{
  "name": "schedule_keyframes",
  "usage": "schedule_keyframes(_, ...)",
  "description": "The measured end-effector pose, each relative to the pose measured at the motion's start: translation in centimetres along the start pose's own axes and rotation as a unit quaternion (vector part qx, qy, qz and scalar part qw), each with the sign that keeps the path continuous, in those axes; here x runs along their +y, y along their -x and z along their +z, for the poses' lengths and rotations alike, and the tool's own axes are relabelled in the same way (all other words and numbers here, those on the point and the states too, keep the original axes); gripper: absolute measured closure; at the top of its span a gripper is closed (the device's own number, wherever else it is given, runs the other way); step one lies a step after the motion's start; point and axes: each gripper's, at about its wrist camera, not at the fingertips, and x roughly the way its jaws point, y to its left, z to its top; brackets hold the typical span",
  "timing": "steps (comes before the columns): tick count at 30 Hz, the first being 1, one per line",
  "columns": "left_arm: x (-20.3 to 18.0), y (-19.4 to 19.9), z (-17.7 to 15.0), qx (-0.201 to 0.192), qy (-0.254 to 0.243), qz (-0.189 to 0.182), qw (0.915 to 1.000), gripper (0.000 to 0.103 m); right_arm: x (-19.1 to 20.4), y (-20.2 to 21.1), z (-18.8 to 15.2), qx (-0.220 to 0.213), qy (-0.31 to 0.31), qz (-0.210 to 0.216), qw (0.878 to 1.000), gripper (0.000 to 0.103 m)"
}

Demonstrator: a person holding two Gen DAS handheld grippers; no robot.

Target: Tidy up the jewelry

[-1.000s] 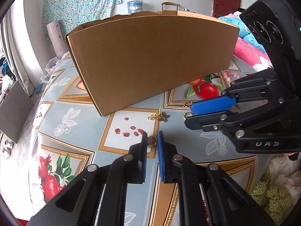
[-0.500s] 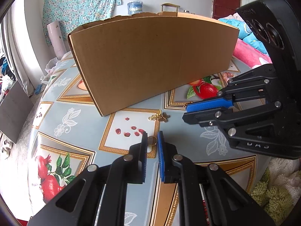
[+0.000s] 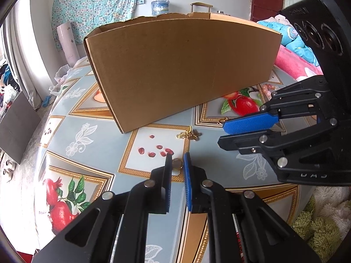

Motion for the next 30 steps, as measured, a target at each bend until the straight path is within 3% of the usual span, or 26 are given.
schedule_keyframes(6,-0.1,-0.1,0.3,0.011,0.006,0.006,0.9999,0.093,1.1,-0.5,0.2,0.011,0.035,-0.015,0.999,0.087)
schedule_keyframes(9,0.0,-0.1,0.3,0.017,0.011,0.008,0.9998,0.093,1.7,-0.8,0.3,0.017,0.042,-0.014,0.999,0.093)
schedule_keyframes(30,1.0,0.9,0.3,0.031,0.032,0.023,0.9987,0.093,-0.2,1.5,-0.6,-0.001,0.025,-0.002,1.000,0.096)
